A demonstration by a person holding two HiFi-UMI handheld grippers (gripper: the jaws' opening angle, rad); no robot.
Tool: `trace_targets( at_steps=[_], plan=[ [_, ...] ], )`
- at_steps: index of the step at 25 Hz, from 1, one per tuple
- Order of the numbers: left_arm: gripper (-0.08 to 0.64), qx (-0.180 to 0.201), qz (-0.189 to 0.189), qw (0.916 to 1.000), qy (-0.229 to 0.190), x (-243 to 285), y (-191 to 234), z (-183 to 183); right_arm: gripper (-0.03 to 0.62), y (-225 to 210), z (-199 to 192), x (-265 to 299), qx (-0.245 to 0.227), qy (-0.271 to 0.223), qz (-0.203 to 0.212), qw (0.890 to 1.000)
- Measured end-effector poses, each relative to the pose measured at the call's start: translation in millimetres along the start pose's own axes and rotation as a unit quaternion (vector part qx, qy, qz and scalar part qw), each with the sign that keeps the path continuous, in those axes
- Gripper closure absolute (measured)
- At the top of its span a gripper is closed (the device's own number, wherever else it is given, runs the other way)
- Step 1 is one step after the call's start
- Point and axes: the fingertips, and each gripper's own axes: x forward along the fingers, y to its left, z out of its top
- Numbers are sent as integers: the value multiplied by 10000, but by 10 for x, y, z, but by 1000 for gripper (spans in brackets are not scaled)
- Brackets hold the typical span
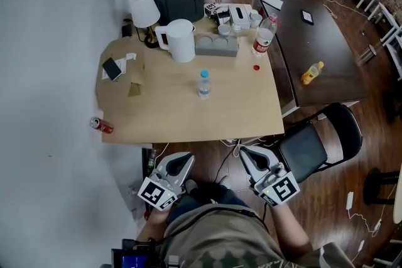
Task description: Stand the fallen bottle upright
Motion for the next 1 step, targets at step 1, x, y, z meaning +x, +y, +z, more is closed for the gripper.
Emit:
trace_targets(
  at_steps=[1],
  plan=[
    [560, -1, -18, 10000, 9, 25, -16, -8, 589, -13, 19, -3, -9, -20, -2, 10000]
  ],
)
